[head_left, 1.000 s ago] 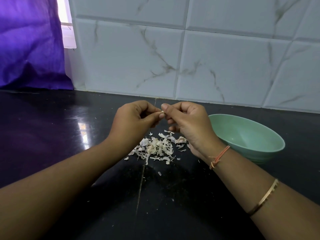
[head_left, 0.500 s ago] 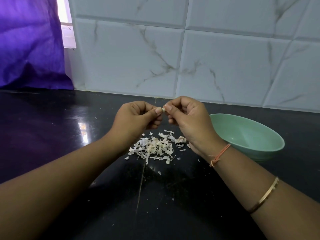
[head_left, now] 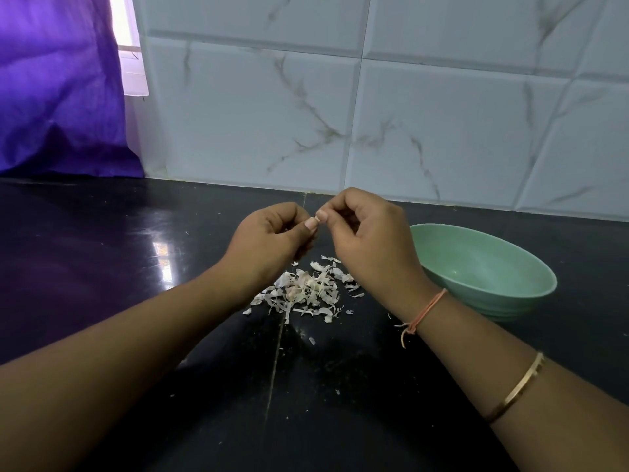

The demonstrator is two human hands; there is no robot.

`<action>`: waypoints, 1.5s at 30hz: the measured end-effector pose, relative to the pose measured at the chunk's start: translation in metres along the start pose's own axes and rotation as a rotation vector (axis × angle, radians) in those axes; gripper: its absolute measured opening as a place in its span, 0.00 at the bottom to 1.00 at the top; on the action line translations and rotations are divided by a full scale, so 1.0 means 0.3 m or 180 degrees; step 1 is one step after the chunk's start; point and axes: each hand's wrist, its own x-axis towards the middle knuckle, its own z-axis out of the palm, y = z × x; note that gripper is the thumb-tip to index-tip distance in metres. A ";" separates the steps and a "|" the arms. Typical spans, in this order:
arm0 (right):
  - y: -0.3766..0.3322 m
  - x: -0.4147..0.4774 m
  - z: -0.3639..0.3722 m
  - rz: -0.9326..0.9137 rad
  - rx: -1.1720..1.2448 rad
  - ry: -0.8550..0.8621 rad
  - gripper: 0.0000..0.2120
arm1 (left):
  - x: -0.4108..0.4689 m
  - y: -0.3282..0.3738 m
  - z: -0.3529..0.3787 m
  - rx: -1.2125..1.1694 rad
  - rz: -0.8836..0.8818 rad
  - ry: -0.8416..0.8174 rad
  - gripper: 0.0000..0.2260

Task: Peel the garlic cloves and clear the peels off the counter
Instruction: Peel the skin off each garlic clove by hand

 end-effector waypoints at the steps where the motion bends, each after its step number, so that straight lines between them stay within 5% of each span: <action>1: -0.002 0.003 -0.001 0.0347 0.0262 -0.0041 0.07 | 0.000 -0.001 -0.002 0.0063 0.0104 -0.0028 0.11; 8: -0.021 0.018 -0.009 0.2136 0.2625 -0.0569 0.12 | 0.006 -0.006 -0.012 -0.0029 0.0373 -0.0343 0.09; 13: -0.024 0.021 -0.015 0.2652 0.3068 -0.0720 0.11 | -0.003 0.006 -0.003 -0.0111 0.0379 -0.0545 0.09; 25: -0.006 0.019 -0.017 0.2295 0.3093 -0.0408 0.04 | 0.016 -0.026 -0.020 0.0311 0.0019 0.0054 0.21; 31: -0.003 0.015 -0.014 0.2172 0.2936 -0.0407 0.04 | 0.005 -0.010 -0.018 -0.0113 0.0048 0.0147 0.05; 39: -0.008 0.013 -0.014 0.1865 0.2709 -0.0504 0.08 | 0.010 -0.015 -0.018 -0.0434 -0.0046 0.0181 0.06; 45: 0.003 0.015 -0.027 0.0292 -0.0037 -0.0211 0.08 | 0.009 -0.028 -0.011 -0.0062 -0.0306 0.0247 0.02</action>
